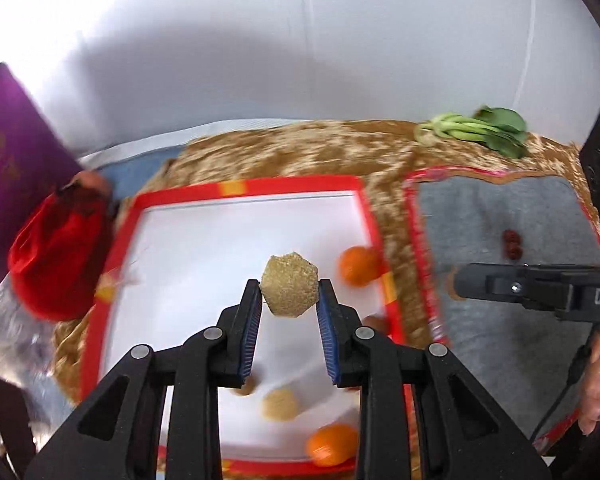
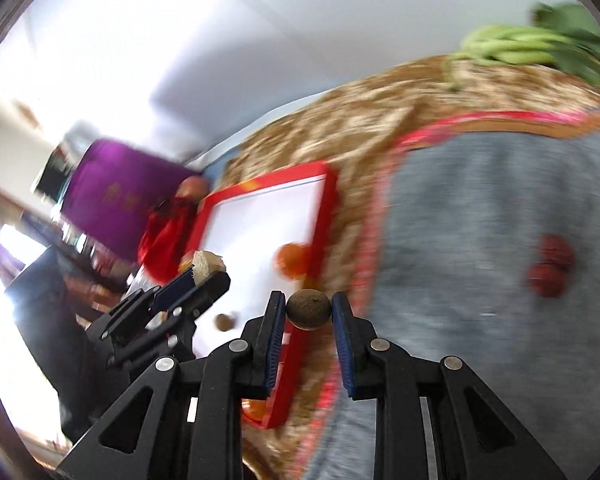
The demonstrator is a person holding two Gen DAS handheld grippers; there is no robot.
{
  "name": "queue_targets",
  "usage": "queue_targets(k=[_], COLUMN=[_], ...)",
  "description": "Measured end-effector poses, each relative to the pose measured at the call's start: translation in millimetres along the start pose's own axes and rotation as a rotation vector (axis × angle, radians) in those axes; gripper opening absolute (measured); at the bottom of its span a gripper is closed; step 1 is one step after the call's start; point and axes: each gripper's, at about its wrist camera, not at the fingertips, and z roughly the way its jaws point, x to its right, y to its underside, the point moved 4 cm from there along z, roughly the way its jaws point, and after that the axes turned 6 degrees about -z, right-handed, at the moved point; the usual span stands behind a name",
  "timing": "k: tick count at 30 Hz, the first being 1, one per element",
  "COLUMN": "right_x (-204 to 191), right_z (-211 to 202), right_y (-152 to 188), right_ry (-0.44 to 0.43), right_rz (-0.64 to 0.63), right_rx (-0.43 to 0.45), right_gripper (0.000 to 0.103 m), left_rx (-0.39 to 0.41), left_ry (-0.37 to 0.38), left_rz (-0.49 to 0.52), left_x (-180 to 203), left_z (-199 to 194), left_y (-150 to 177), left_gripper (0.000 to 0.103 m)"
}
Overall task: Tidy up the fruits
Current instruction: 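Carry the longan and yam piece into the white tray and open both grippers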
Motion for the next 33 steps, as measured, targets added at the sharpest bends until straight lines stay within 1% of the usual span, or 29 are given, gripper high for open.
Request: queue_targets(k=[2,4,9,14,18,23,26,28,29,30,32,33], right_x=[-14.4,-28.6,-48.0,-54.6,-54.7,-56.5,-54.8,-53.5,-53.0,-52.2,-49.4,-47.7], right_z=[9.3,20.0,42.3,61.4,67.7,72.5,71.4,68.4,67.2,64.5,55.5,50.5], right_y=[4.8,11.6,27.7,38.6,42.2,44.2,46.2,45.8,44.9,43.8,40.8,38.7], right_ry=[-0.018,-0.026,-0.017,0.004,0.022,0.033,0.034,0.031,0.03,0.025,0.012,0.011], right_rz=[-0.044,-0.089,-0.161,-0.188,-0.205,-0.219,-0.217,-0.21,-0.205,-0.196,-0.178,-0.173], right_rx=[-0.015,-0.034,-0.08,-0.113,-0.127,-0.135,-0.14,-0.139,-0.138,-0.137,-0.124,-0.114], right_gripper=[0.024,0.024,0.024,0.024,0.024,0.025,0.028,0.028,0.028,0.029,0.033,0.034], left_rx=[-0.009,-0.037,-0.08,-0.112,-0.139,-0.155,-0.157,-0.15,-0.139,-0.124,-0.073,-0.049], left_ry=[-0.039,-0.046,-0.069,-0.072,-0.078,-0.104,-0.129,-0.154,-0.164,-0.171,-0.187,-0.19], left_rz=[-0.018,-0.04,-0.017,0.006,0.028,0.036,0.024,0.022,0.017,0.013,0.021,0.03], left_x=[-17.9,-29.8,-34.5,-30.7,-27.0,-26.5,-29.3,-30.7,-31.6,-31.6,-28.5,-26.0], left_z=[1.5,6.3,13.1,17.1,23.6,26.9,28.0,27.7,26.6,24.6,17.9,15.0], left_y=[6.6,12.1,21.9,23.7,23.9,25.7,24.7,23.1,21.2,18.9,12.3,8.6], left_gripper=[0.025,0.025,0.026,0.026,0.026,0.026,0.026,0.029,0.036,0.045,0.053,0.054])
